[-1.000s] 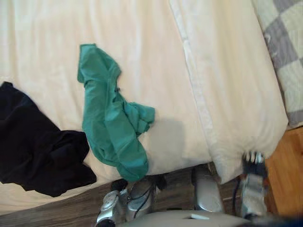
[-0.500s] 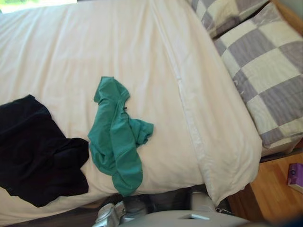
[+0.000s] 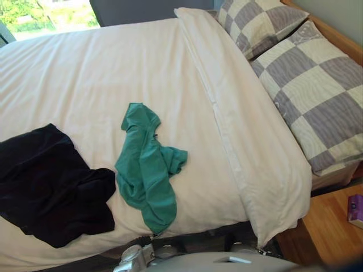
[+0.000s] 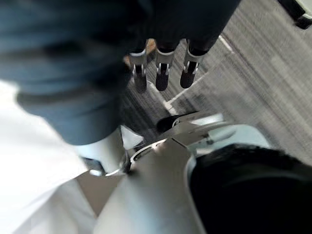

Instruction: Tidy the bed and pick cloth on bed and put in laundry

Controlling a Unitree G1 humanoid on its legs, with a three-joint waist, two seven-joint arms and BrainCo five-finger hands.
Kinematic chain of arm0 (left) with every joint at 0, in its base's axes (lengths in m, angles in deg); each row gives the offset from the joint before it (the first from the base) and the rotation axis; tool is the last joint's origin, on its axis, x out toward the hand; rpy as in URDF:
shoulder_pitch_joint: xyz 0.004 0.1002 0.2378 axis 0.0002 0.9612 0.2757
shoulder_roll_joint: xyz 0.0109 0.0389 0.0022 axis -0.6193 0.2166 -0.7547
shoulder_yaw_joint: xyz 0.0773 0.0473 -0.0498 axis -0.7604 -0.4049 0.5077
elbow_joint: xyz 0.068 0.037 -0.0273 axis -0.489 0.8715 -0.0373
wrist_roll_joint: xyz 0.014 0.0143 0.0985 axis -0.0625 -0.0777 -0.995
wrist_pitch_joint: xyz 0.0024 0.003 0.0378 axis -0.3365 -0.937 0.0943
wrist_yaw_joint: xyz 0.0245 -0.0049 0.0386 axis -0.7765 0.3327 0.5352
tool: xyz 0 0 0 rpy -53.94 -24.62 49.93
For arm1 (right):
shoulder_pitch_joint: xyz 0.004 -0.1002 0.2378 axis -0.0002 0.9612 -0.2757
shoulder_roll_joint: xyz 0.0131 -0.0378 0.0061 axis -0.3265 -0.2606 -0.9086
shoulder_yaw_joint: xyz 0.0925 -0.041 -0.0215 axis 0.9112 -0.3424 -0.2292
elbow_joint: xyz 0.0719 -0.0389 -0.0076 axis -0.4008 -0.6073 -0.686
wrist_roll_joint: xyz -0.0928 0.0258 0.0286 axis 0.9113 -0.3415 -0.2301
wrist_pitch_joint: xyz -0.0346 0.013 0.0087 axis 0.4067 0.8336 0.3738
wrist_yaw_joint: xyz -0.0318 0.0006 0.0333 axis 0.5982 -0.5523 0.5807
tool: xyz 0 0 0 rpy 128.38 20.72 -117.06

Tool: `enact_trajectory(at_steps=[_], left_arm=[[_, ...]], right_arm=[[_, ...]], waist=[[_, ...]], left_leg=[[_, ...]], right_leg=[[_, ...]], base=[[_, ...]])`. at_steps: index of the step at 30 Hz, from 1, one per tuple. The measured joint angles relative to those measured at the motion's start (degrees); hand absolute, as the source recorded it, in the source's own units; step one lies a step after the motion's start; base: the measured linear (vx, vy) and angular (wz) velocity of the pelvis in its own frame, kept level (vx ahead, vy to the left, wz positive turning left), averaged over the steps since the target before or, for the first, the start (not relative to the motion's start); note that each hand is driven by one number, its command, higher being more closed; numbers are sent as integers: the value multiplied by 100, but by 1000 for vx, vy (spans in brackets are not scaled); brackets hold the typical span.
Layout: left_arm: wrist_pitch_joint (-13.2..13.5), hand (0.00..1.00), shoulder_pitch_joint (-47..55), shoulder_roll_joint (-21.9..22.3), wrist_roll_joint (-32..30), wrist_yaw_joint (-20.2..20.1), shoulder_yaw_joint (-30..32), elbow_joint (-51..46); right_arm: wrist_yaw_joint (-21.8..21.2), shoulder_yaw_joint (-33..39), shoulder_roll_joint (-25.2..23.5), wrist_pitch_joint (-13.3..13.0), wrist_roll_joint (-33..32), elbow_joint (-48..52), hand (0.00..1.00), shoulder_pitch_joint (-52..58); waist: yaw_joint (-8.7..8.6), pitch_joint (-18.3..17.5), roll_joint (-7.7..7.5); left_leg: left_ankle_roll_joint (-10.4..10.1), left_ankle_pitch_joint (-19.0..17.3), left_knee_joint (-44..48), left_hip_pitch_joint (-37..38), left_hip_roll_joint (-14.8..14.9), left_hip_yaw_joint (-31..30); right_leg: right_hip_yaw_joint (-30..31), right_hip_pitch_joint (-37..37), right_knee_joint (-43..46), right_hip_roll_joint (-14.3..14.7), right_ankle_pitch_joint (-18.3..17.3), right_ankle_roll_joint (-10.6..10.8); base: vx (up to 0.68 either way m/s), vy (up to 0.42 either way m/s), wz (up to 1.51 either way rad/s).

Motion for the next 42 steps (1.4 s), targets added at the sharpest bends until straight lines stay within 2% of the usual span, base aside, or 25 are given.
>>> enact_trajectory(at_steps=[2, 3, 4, 6, 9, 10, 11, 12, 13, 14, 15, 17, 18, 19, 20, 21, 22, 25, 29, 31, 33, 36, 38, 41, 42], left_arm=[[-81, 0, -6, -64, -40, 164, 107, -2], [-94, 0, -27, -128, -45, 205, 209, -5], [-136, 0, -74, -167, -36, 228, 298, -10], [-257, 0, -89, -210, -15, 237, 369, -32], [-262, 0, -86, -237, -76, 276, 364, 2], [-142, 0, -83, -191, -69, 326, 327, 57], [-87, 0, -84, -160, -64, 339, 329, 108], [-43, 0, -87, -103, -85, 312, 336, 187], [72, 0, -127, -23, -273, 356, 314, 258], [128, 0, -140, -12, -290, 386, 289, 250], [173, 0, -263, -91, -224, 372, 187, 245], [135, 0, -207, -139, -257, 261, 107, 242], [123, 0, -225, -161, -400, 99, 88, 241], [127, 0, -236, -168, -525, -30, 30, 216], [142, 0, -237, -177, -544, -87, -48, 214], [193, 0, -258, -172, -568, -193, -157, 205], [259, 0, -286, -161, -582, -311, -196, 199], [420, 0, -242, -132, -585, -431, -556, 197], [701, 0, -159, -235, -549, -420, -737, -39], [905, 0, -169, -247, -539, -476, -653, -253], [1234, 0, -158, -159, -584, -670, -479, -300], [1539, 0, -18, -55, -746, -836, -147, -306], [1513, 0, 17, -56, -766, -974, 69, -200], [1452, 0, 29, -36, -817, -1087, 144, -118], [1406, 0, -2, 5, -845, -1097, 175, -62]], right_arm=[[-3, 82, -36, -16, 34, 0, 0, -16], [-3, 103, -79, -28, 46, -2, 0, -22], [-2, 155, -123, -62, 75, -19, 0, -8], [50, 200, -13, -151, 253, -128, 0, -63], [89, 349, 203, -373, 498, -347, 0, -78], [128, 525, 295, -457, 777, -414, 0, -63], [169, 626, 320, -486, 891, -385, 0, -28], [219, 836, 304, -556, 1124, -214, 0, 95], [220, 1047, 246, -748, 1348, -154, 0, 176], [216, 1111, 189, -858, 1404, -186, 0, 141], [211, 1041, -15, -990, 1350, -272, 0, 28], [116, 558, -55, -1205, 1379, -280, 0, 9], [-44, 177, -56, -1376, 1459, -251, 0, -57], [-205, -165, -69, -1511, 1558, -172, 0, -174], [-277, -328, -58, -1584, 1665, -123, 0, -220], [-464, -665, 90, -1697, 1735, -53, 0, -269], [-573, -934, 180, -1716, 1733, -57, 0, -358], [-720, -1416, 401, -1823, 1803, -84, 0, -454], [-697, -1920, 440, -1844, 1643, -102, 0, -715], [-586, -2187, 499, -1658, 1593, -132, 0, -843], [-409, -2496, 664, -1442, 1496, -114, 0, -1014], [-362, -2493, 605, -1436, 1001, 65, 0, -992], [-366, -2370, 414, -1436, 926, 166, 0, -987], [-373, -2278, 352, -1430, 928, 235, 0, -974], [-382, -2236, 370, -1424, 930, 238, 0, -998]], waist=[[-64, -37, -116], [-123, -46, -304], [-164, 0, -437], [-261, -13, -420], [-432, -2, -305], [-457, 31, -203], [-478, 34, -163], [-548, 46, -91], [-545, 91, 10], [-503, 105, 11], [-405, 134, -76], [-311, 55, -118], [-239, 33, -143], [-226, 28, -150], [-227, 19, -167], [-220, 14, -193], [-195, 31, -182], [-146, 71, -41], [-11, 169, -129], [72, 365, -138], [109, 533, 43], [222, 603, 65], [168, 616, 89], [66, 622, 75], [57, 594, 123]], left_leg=[[-26, -25, 346, -126, 26, 85], [-130, -21, 785, -308, 26, 24], [-14, -191, 1345, -543, 152, -132], [-28, -440, 2241, -888, 839, -618], [-179, -350, 2186, -970, 1719, -1555], [-327, -316, 2135, -929, 1864, -1754], [-736, -273, 2040, -893, 1875, -1745], [-1432, -217, 1828, -821, 1824, -1662], [-1351, -121, 1718, -744, 1670, -1620], [-1424, -280, 1689, -743, 1620, -1555], [-1319, -346, 1760, -763, 1394, -1420], [-1050, -142, 1235, -680, 1322, -1254], [-887, 238, 555, -548, 1134, -1092], [-753, 611, -100, -446, 900, -1054], [-689, 756, -347, -435, 752, -1067], [-531, 929, -653, -458, 388, -1079], [-438, 983, -746, -452, 52, -1097], [-221, 1238, -1193, -139, -315, -1400], [-139, 1403, -923, -559, -402, -1567], [-140, 1405, -57, -1091, -340, -1502], [-220, 1462, 876, -1476, -189, -1157], [-76, 1387, 632, -1261, -137, -483], [31, 827, 793, -994, 278, -263], [18, 965, 575, -529, 636, -619], [-305, 990, 250, -342, 528, -1043]], right_leg=[[32, -384, 712, -193, -386, -16], [70, -500, 969, -394, -537, -41], [108, -606, 1213, -540, -683, -103], [364, -982, 1946, -796, -1037, -56], [673, -1553, 2951, -1165, -1394, 306], [686, -1591, 3034, -1305, -1379, 539], [696, -1572, 3010, -1380, -1333, 643], [626, -1397, 2782, -1552, -1168, 869], [467, -1117, 2382, -1657, -868, 881], [461, -1051, 2230, -1668, -705, 776], [514, -949, 1942, -1790, -257, 182], [-178, -814, 1559, -1461, -47, 261], [-861, -823, 1576, -1118, -75, 240], [-1182, -832, 1669, -651, -265, 173], [-1263, -816, 1698, -440, -381, 179], [-1353, -649, 1442, -191, -833, 74], [-1378, -507, 1227, -279, -967, -60], [-1458, -150, 1235, -567, -968, -34], [-2025, 60, 969, -688, -921, 40], [-2093, 81, 881, -742, -933, 56], [-2063, 164, 879, -829, -812, 11], [-1770, -173, 1190, -1078, -748, -7], [-1453, -335, 1368, -1092, -741, -5], [-1056, -484, 1449, -1138, -674, 131], [-726, -684, 1441, -1126, -661, 263]], base=[[10, -13, 7], [-4, -32, 18], [-20, -34, 7], [6, 12, -8], [24, 248, 1], [6, 384, 19], [-5, 525, 43], [-25, 655, 61], [-39, 711, 58], [-62, 692, 40], [-99, 600, 13], [-88, 460, 0], [-15, 430, -2], [-2, 365, 5], [8, 316, 33], [-3, 194, 42], [-20, 301, 46], [-11, 211, 73], [-60, 62, 84], [-114, 52, 43], [-122, 35, 5], [-89, 76, -53], [-49, 80, -74], [-26, 176, -60], [-39, 284, -60]])
